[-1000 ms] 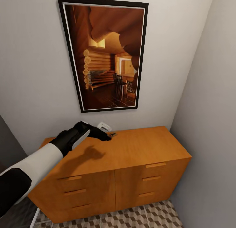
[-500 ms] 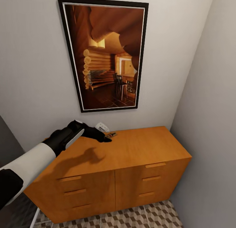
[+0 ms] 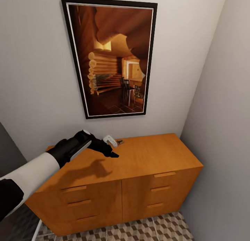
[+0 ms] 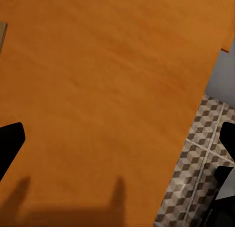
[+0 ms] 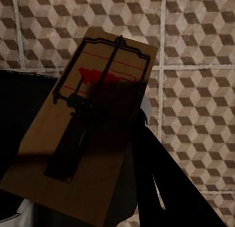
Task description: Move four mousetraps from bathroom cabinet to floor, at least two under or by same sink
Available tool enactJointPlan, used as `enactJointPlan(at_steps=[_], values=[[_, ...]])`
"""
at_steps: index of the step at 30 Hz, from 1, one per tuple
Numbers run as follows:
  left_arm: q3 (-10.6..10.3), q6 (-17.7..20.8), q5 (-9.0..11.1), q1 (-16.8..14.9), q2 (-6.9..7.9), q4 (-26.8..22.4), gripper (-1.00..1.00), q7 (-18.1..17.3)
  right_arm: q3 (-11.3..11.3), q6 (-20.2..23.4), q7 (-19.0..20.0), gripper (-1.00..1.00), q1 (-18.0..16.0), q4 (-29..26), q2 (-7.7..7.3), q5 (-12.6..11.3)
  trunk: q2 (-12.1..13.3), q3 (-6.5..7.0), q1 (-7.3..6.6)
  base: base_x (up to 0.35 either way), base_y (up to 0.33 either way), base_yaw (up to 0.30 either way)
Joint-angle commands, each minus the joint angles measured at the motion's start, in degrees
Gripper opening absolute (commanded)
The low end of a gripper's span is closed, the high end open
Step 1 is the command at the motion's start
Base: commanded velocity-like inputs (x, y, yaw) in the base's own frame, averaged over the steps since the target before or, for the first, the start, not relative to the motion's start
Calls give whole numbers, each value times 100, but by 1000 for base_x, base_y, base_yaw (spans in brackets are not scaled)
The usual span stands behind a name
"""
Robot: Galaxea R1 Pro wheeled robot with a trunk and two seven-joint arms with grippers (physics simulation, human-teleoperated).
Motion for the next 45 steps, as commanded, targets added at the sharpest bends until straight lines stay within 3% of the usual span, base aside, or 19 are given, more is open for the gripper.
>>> enactJointPlan(at_steps=[1, 21, 27, 34, 39, 41, 45], values=[[-26, 35, 43, -10, 5, -4, 100, 13, 29, -21, 11, -100, -5, 5, -2, -34, -13, -13, 4, 0, 0, 0], [-71, 17, -2, -8, 14, 48, 100, 11, 29, -21, 5, -100, -5, 5, 40, -34, -13, -13, 4, 80, 31, 0], [-77, -299, 2, -8, 9, 82, 100, 11, 29, -21, 4, -100, -5, 5, 42, -34, -13, -13, 4, 14, 5, 0], [-104, -485, -2, -9, -51, 519, 100, 11, 29, -22, 10, -100, -5, 5, 42, -34, -13, -13, 4, 1, 0, 0], [-85, -920, -3, -7, -79, 648, 100, 13, 29, -28, 11, -100, -5, 5, 49, -34, -13, -13, 4, 0, 0, 0], [-71, -1065, -3, -8, -111, 751, 100, 23, 29, -29, 11, -100, -5, 5, 50, -34, -13, -13, 4, 0, 0, 0], [-54, -1185, -3, -3, -405, 1256, 100, 47, 29, -30, 11, -100, -5, 5, 51, -34, -13, -13, 4, 0, 0, 0]])
